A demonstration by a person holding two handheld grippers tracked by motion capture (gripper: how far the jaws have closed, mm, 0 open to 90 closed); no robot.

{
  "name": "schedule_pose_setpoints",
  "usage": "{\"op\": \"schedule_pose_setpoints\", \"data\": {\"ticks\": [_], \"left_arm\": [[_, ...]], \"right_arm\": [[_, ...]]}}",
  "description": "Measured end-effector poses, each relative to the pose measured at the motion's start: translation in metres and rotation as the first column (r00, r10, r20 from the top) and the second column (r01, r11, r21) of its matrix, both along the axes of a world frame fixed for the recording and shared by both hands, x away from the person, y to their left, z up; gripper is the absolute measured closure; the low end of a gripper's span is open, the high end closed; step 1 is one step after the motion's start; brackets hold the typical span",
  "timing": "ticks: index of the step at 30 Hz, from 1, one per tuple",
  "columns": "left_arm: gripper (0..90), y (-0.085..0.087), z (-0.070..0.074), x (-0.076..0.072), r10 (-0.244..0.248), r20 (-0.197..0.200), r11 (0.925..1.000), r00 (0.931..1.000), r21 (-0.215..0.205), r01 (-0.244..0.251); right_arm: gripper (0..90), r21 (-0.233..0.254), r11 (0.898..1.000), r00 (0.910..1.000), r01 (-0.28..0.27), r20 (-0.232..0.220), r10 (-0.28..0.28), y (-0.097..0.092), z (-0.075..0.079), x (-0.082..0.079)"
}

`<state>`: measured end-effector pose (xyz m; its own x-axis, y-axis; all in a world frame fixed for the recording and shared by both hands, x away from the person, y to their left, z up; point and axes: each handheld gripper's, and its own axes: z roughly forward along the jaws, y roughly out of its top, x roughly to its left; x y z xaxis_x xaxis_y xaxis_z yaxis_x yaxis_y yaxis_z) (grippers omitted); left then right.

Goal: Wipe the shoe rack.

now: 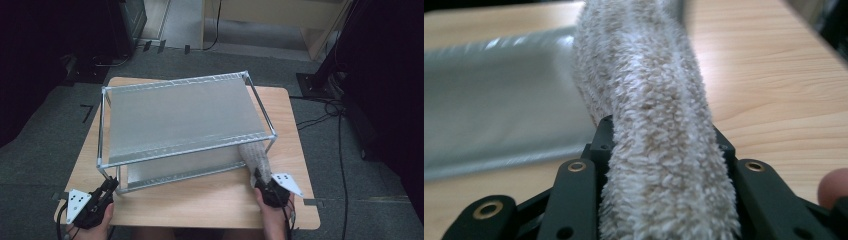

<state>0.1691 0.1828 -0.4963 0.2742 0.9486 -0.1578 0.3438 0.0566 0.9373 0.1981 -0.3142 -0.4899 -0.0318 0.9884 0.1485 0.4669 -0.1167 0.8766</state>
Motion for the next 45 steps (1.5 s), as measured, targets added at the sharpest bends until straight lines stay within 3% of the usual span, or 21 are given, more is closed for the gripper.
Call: {"op": "schedule_pose_setpoints", "data": {"ticks": [2, 7, 13, 15, 18, 22, 25, 29, 31, 34, 38, 41, 45], "left_arm": [[78.6, -0.003, 0.000, 0.000, -0.018, 0.003, 0.9998, 0.9998, 0.009, 0.018], [78.9, -0.006, -0.001, 0.000, -0.040, 0.010, 0.9990, 0.9991, 0.019, 0.040], [78.9, -0.005, -0.002, 0.000, -0.049, 0.014, 0.9988, 0.9987, 0.008, 0.049], [78.9, -0.004, -0.002, 0.000, -0.052, 0.016, 0.9986, 0.9985, 0.008, 0.052], [78.9, -0.005, -0.002, 0.000, -0.051, 0.016, 0.9987, 0.9986, 0.005, 0.051], [78.9, -0.004, -0.002, 0.000, -0.055, 0.016, 0.9985, 0.9984, 0.005, 0.055], [78.8, -0.004, -0.002, 0.000, -0.058, 0.016, 0.9983, 0.9982, 0.004, 0.058], [78.8, -0.003, -0.002, 0.000, -0.063, 0.014, 0.9980, 0.9979, 0.004, 0.063], [78.8, -0.003, -0.002, 0.000, -0.065, 0.014, 0.9979, 0.9978, 0.004, 0.065], [78.8, -0.003, -0.002, 0.000, -0.071, 0.017, 0.9975, 0.9974, 0.002, 0.071], [78.8, -0.002, -0.002, -0.001, -0.090, 0.020, 0.9959, 0.9958, 0.001, 0.090], [78.8, -0.003, -0.002, -0.001, -0.119, 0.021, 0.9929, 0.9927, 0.004, 0.119], [78.4, -0.005, -0.003, -0.001, -0.167, 0.020, 0.9857, 0.9857, -0.019, 0.167]], "right_arm": [[61.0, 0.021, 1.000, 0.9999, -0.003, 0.016, 0.002, -0.010, 0.004, 0.001], [61.0, -0.015, 0.998, 0.9960, -0.065, 0.060, 0.066, -0.007, 0.016, 0.001], [61.0, -0.007, 0.998, 0.9831, -0.057, 0.174, 0.057, -0.007, 0.056, -0.002], [61.0, -0.025, 0.999, 0.9813, -0.047, 0.186, 0.051, -0.006, 0.065, -0.005], [61.1, -0.013, 0.999, 0.9880, -0.032, 0.151, 0.033, -0.008, 0.056, -0.003], [61.2, 0.040, 0.999, 0.9995, -0.004, 0.031, 0.002, -0.017, 0.026, 0.009], [61.2, 0.048, 0.999, 0.9980, 0.019, -0.061, -0.016, -0.024, 0.001, 0.015], [61.2, 0.039, 0.999, 0.9973, 0.019, -0.072, -0.016, -0.025, -0.005, 0.015], [61.2, 0.044, 0.999, 0.9988, 0.012, -0.049, -0.010, -0.023, 0.003, 0.012], [61.2, 0.011, 1.000, 0.9984, -0.003, 0.056, 0.002, -0.018, 0.022, 0.003], [61.0, -0.024, 1.000, 0.9793, -0.007, 0.202, 0.012, -0.016, 0.053, -0.011], [60.8, -0.037, 0.999, 0.9795, -0.001, 0.201, 0.008, -0.018, 0.058, -0.013], [60.9, -0.032, 0.999, 0.9882, 0.026, 0.152, -0.021, -0.023, 0.046, -0.013]]}}
